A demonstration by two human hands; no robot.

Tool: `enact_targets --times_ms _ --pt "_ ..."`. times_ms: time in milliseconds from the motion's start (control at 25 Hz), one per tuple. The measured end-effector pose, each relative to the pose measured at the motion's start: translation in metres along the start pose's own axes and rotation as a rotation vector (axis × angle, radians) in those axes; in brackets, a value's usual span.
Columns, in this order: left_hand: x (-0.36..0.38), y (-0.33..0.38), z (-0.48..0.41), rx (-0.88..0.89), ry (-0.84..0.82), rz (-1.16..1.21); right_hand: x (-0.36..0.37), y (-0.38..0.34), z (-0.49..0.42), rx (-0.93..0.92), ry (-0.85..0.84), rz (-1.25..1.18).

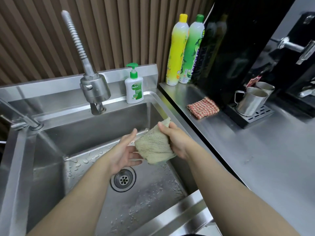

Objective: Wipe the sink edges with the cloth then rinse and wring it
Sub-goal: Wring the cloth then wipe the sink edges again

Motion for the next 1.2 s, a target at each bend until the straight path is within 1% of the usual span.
enact_targets --times_ms 80,120,240,280,360,440,480,560,600,640,680,720,760,800,840,880,920,1000,1040,1080,1120,1160,1200 --pt "0.010 0.007 -0.006 0.139 0.066 -0.066 -0.015 -0.007 0.000 -0.019 -0.061 -0.030" --pt "0.016 0.012 -0.011 0.211 0.119 -0.095 -0.023 -0.009 -0.003 -0.048 -0.051 0.019" --pt "0.035 0.031 -0.030 0.356 0.258 -0.234 -0.046 -0.016 -0.014 -0.173 0.151 0.203" --pt "0.040 0.036 -0.037 0.384 0.295 -0.279 -0.054 -0.017 -0.020 -0.201 0.188 0.253" --pt "0.053 0.045 -0.053 0.445 0.359 -0.341 -0.072 -0.025 -0.031 -0.241 0.177 0.390" --pt "0.068 0.051 -0.063 0.529 0.428 -0.408 -0.089 -0.037 -0.045 -0.297 0.143 0.649" --pt "0.075 0.057 -0.067 0.555 0.480 -0.475 -0.097 -0.046 -0.052 -0.328 0.135 0.834" --pt "0.086 0.071 -0.073 0.575 0.608 -0.692 -0.109 -0.062 -0.065 -0.413 0.128 1.183" --pt "0.088 0.078 -0.076 0.593 0.654 -0.804 -0.115 -0.067 -0.070 -0.433 0.123 1.258" --pt "0.092 0.084 -0.079 0.608 0.653 -0.844 -0.121 -0.073 -0.076 -0.432 0.096 1.233" --pt "0.095 0.089 -0.083 0.590 0.600 -0.781 -0.126 -0.080 -0.079 -0.401 0.053 1.078" --pt "0.099 0.092 -0.084 0.540 0.512 -0.616 -0.129 -0.086 -0.079 -0.335 -0.002 0.820" --pt "0.105 0.093 -0.087 0.483 0.418 -0.398 -0.129 -0.090 -0.081 -0.279 -0.039 0.580" --pt "0.109 0.093 -0.092 0.455 0.373 -0.202 -0.128 -0.091 -0.084 -0.263 -0.031 0.432" --pt "0.115 0.091 -0.099 0.464 0.394 -0.068 -0.124 -0.091 -0.089 -0.286 0.009 0.407" --pt "0.120 0.091 -0.106 0.482 0.466 -0.003 -0.120 -0.088 -0.093 -0.334 0.062 0.464" --pt "0.124 0.089 -0.113 0.513 0.581 -0.029 -0.115 -0.083 -0.098 -0.385 0.106 0.573" --pt "0.129 0.088 -0.127 0.560 0.844 -0.221 -0.106 -0.076 -0.102 -0.428 0.168 0.805" --pt "0.130 0.089 -0.132 0.578 0.938 -0.311 -0.105 -0.073 -0.104 -0.426 0.203 0.866" --pt "0.127 0.089 -0.138 0.597 0.980 -0.384 -0.105 -0.069 -0.105 -0.416 0.234 0.888" --pt "0.123 0.090 -0.143 0.600 0.959 -0.446 -0.107 -0.064 -0.107 -0.382 0.254 0.882" --pt "0.117 0.092 -0.150 0.582 0.895 -0.491 -0.110 -0.059 -0.108 -0.328 0.265 0.836" --pt "0.109 0.096 -0.158 0.539 0.807 -0.522 -0.116 -0.052 -0.110 -0.249 0.278 0.735"
Point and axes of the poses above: each hand's wrist, its own z-axis away from the middle knuckle, its own x-axis out of the palm, y = z × x, the point moved 1 cm from there along -z, towards the middle knuckle, and after that the axes turned 8 degrees about -x, right-handed, at the moved point
